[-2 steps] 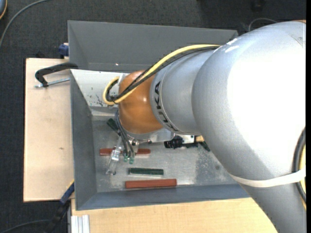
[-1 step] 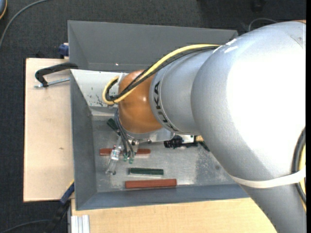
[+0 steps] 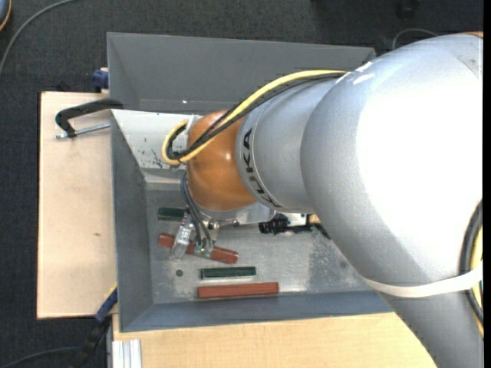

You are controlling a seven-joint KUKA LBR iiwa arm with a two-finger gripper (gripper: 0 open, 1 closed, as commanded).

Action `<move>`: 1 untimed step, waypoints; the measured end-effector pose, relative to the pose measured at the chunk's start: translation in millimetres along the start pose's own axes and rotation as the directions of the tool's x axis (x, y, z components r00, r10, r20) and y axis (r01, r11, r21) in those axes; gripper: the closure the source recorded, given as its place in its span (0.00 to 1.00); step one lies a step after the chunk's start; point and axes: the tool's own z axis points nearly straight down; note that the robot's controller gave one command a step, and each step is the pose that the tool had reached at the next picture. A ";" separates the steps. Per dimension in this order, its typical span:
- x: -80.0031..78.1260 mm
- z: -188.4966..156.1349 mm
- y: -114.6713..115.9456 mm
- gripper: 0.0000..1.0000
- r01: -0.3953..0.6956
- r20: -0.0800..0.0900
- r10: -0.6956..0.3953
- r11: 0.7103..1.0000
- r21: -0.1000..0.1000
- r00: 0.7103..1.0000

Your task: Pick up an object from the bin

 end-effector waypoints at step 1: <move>-1.3 -38.7 1.6 1.00 0.001 0.004 -0.001 1.000 -0.003 1.000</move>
Offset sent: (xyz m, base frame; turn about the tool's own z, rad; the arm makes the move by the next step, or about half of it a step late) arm -0.0001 -0.0001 0.0356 0.0000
